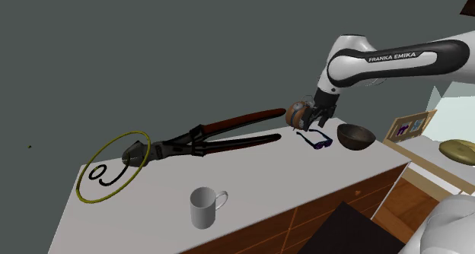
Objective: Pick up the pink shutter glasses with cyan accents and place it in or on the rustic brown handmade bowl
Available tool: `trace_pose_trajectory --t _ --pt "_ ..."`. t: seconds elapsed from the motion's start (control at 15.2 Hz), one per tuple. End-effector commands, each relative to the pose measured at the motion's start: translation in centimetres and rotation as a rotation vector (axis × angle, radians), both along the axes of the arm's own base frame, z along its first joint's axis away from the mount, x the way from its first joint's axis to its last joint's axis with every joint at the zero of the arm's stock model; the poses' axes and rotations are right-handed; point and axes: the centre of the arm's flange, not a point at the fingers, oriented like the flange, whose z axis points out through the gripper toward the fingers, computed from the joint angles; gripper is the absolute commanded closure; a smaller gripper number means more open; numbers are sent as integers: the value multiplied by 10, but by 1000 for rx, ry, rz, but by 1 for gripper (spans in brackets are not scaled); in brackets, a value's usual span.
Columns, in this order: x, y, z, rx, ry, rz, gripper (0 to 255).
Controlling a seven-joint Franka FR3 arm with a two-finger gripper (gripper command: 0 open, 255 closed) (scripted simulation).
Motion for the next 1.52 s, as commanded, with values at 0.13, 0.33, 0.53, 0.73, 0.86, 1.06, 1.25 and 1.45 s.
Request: trace_pose_trajectory --t 0.13,0.33,0.53,0.73,0.86,1.06,1.25,1.45 --pt "22 -38 -28 -6 0 -21 0" --pt "38 -66 -50 -10 1 -36 0" --pt "54 -94 -72 -14 1 -52 0" --pt "70 -123 -93 -18 2 -67 0" --pt "80 -142 -108 -21 2 -78 0" --pt "95 -171 -129 -25 2 -93 0" --pt "109 -200 -150 -29 3 -109 0" --pt "114 -209 -167 -30 3 -113 0"
